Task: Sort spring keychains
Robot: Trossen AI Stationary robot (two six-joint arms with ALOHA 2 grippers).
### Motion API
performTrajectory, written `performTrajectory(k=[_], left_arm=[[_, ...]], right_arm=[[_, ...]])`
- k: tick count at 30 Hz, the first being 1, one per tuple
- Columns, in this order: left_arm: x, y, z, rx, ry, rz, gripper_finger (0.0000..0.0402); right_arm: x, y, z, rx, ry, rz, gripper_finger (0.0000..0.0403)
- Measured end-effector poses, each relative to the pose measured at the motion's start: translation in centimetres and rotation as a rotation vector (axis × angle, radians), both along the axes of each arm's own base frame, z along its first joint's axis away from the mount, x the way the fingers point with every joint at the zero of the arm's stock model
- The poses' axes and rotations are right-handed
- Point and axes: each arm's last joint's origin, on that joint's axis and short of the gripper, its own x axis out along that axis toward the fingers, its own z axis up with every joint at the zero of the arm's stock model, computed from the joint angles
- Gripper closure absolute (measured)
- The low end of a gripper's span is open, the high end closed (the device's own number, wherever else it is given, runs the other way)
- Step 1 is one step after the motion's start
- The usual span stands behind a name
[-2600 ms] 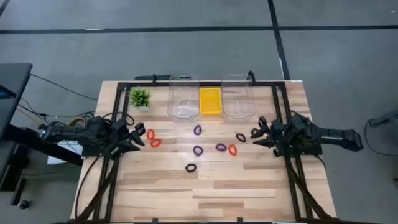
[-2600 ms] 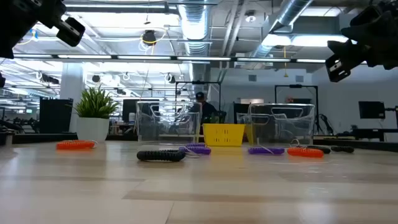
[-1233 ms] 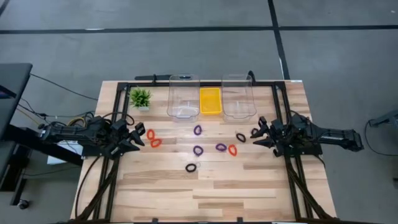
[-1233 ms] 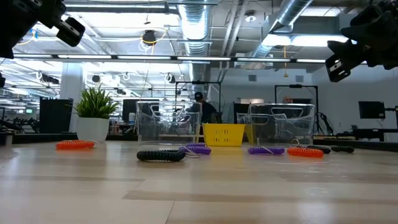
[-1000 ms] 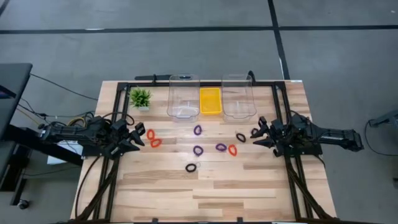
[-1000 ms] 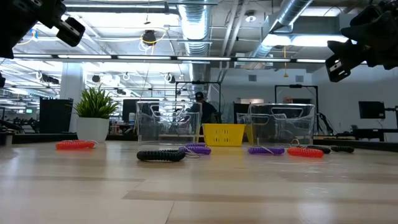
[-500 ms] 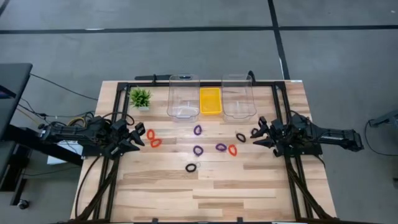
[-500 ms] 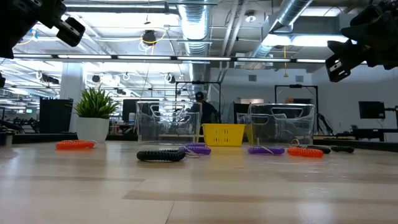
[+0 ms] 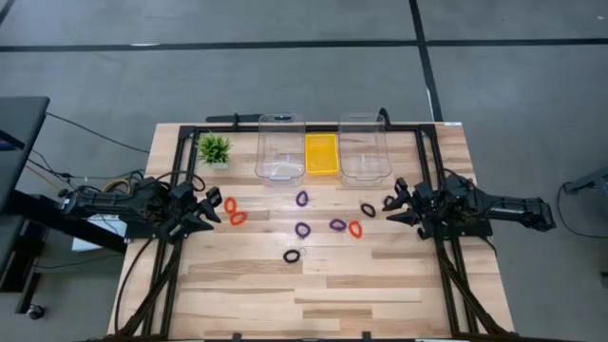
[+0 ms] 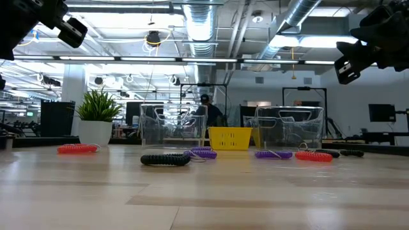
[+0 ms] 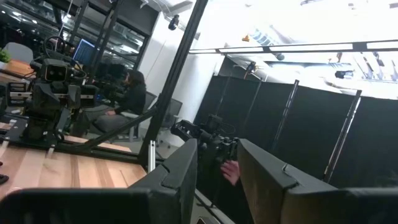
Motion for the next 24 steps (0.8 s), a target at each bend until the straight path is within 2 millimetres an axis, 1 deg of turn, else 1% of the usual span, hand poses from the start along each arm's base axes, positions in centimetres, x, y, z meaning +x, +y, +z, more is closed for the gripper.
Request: performTrajectory(k=[4,8,12,15,18,21,24], left_arm=[[0.0,0.0,0.0,0.000,0.000,0.000,0.0289],[0.0,0.0,0.0,0.000,0.001,0.000,0.0289],[0.0,0.0,0.0,0.000,0.000,0.001,0.0289],[0.0,0.0,0.1,0.006,-0.014,0.013,0.0289],[-0.2,0.1,0.5,0.022,-0.079,0.046,0.0289],[-0.3,0.1,0.8,0.045,-0.125,0.069,0.0289],[-0.4,0.2,1.1,0.074,-0.180,0.115,0.0289]], right_arm=[[0.0,0.0,0.0,-0.014,-0.007,-0.009,0.0280],[0.1,-0.4,0.1,-0.121,-0.047,-0.111,0.0280],[0.0,-0.7,0.8,-0.256,-0.144,-0.235,0.0280],[0.0,-0.8,1.1,-0.276,-0.174,-0.259,0.0280],[0.0,-0.8,1.1,-0.279,-0.173,-0.259,0.0280],[0.0,-0.8,1.2,-0.325,-0.191,-0.264,0.0280],[-0.2,-0.7,1.9,-0.295,-0.257,-0.269,0.0280]])
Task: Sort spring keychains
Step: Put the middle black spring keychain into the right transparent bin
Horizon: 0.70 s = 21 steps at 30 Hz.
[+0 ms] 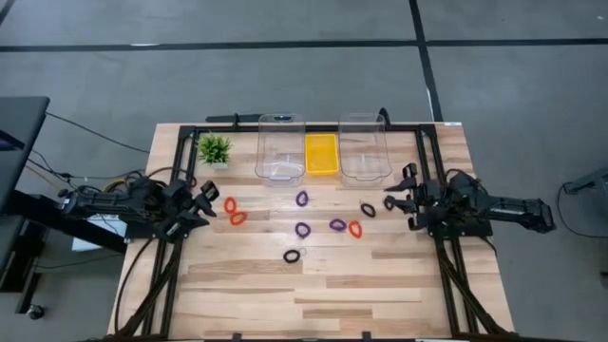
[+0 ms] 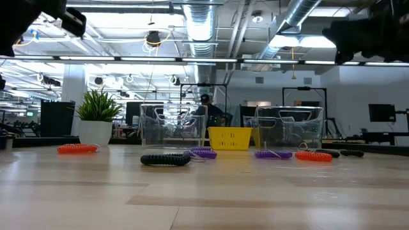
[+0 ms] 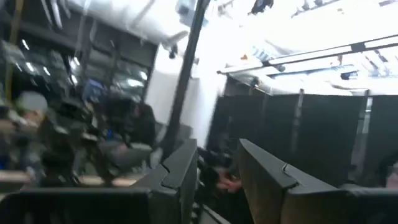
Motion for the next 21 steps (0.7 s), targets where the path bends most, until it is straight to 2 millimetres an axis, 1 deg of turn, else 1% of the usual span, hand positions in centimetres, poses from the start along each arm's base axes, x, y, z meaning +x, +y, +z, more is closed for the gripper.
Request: performTrajectory(k=[6,10,13,15,19,21], left_arm=[[-0.1,0.2,0.3,0.170,-0.129,0.192,0.0289],[0.1,0.5,0.3,0.141,-0.108,0.285,0.0289],[0.8,0.6,0.9,0.152,-0.029,0.310,0.0289],[1.7,0.6,1.4,0.172,0.060,0.312,0.0289],[4.3,0.6,1.6,0.215,0.269,0.303,0.0289],[5.7,0.6,1.4,0.242,0.350,0.299,0.0289]], right_arm=[[-0.3,0.2,1.2,0.051,-0.116,0.041,0.0280],[-0.5,0.5,1.5,0.098,-0.148,0.085,0.0280],[-0.5,0.7,1.5,0.132,-0.145,0.122,0.0280],[-0.5,0.9,1.5,0.136,-0.142,0.146,0.0280],[-0.1,1.2,1.5,0.174,-0.096,0.174,0.0280],[0.2,1.1,1.6,0.206,-0.040,0.140,0.0280]])
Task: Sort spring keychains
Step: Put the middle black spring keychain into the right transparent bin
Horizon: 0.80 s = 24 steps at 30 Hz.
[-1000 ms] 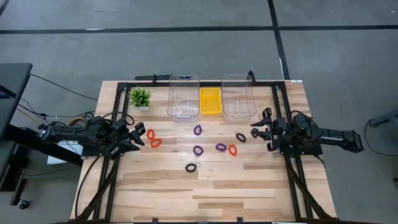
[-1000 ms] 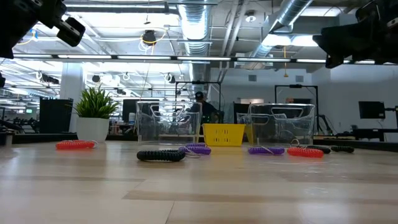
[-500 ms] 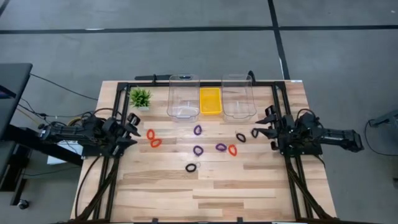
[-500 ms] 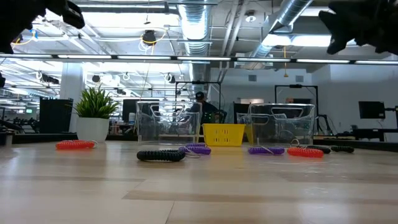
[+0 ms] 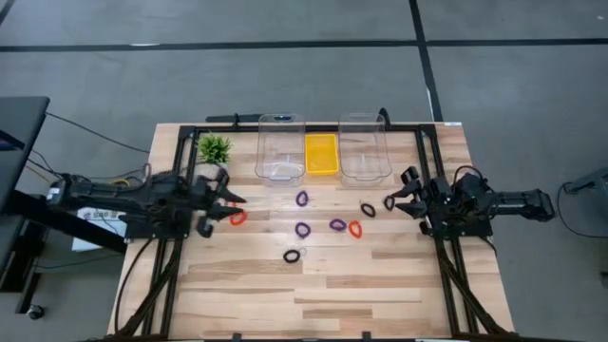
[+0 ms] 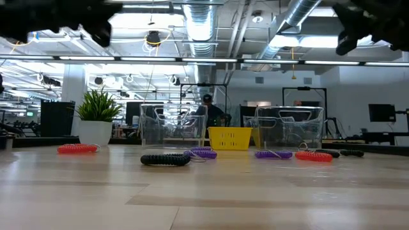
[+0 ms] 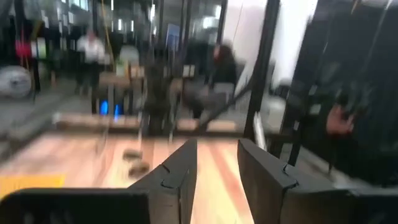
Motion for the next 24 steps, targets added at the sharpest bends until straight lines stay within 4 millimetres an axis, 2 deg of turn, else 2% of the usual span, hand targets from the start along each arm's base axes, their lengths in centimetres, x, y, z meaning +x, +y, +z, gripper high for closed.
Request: performTrajectory(k=[5,10,17,24], left_arm=[[3.2,-0.2,-1.4,0.044,0.211,-0.019,0.0289],[5.2,-0.3,-2.4,0.046,0.343,-0.033,0.0289],[5.6,-0.3,-2.6,0.073,0.356,-0.038,0.0289],[5.6,-0.3,-2.6,0.073,0.353,-0.038,0.0289]], right_arm=[[1.6,-0.3,-0.4,0.025,0.251,-0.110,0.0280],[3.3,-0.3,-0.6,-0.019,0.387,-0.118,0.0280],[4.9,-0.3,-2.2,-0.036,0.550,-0.117,0.0280],[5.7,0.3,-4.2,-0.045,0.720,-0.074,0.0280]])
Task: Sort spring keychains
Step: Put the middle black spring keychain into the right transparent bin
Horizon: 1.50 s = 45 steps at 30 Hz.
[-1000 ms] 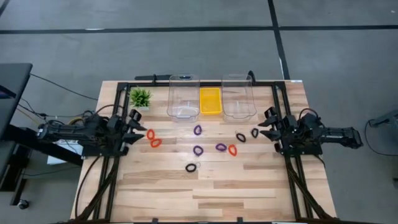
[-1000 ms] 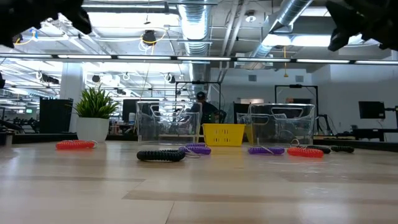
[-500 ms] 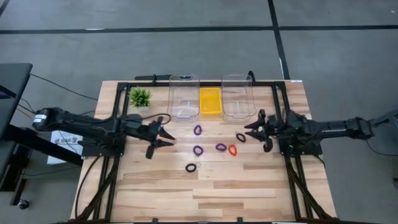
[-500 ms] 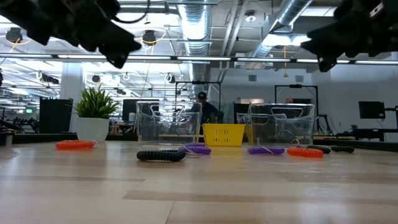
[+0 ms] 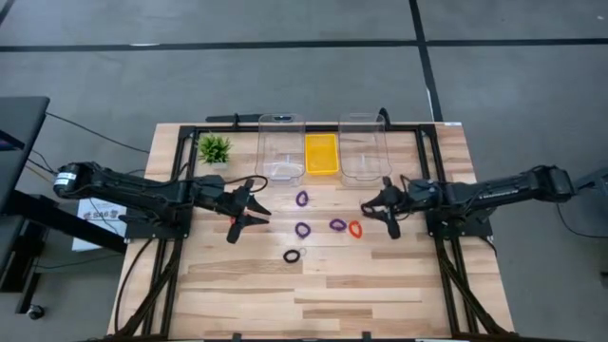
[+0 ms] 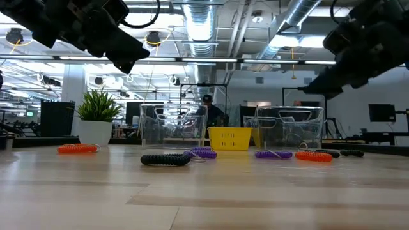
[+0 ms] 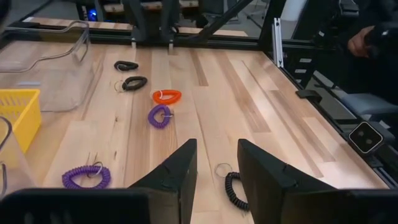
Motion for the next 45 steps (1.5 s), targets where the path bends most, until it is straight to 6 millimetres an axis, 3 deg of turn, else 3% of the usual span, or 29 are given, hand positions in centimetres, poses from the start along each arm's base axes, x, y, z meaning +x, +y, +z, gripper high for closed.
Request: performTrajectory(k=[13,32,45], left_arm=[[0.0,0.0,0.1,0.028,-0.013,-0.009,0.0289],[0.0,0.0,0.1,0.028,-0.023,-0.009,0.0289],[0.1,0.0,0.2,0.027,-0.030,-0.009,0.0289]], right_arm=[[0.7,1.7,-2.4,-0.009,0.168,0.065,0.0280],[0.6,-0.7,-3.9,0.033,0.303,-0.257,0.0280],[0.4,-1.8,-4.0,0.054,0.320,-0.337,0.0280]])
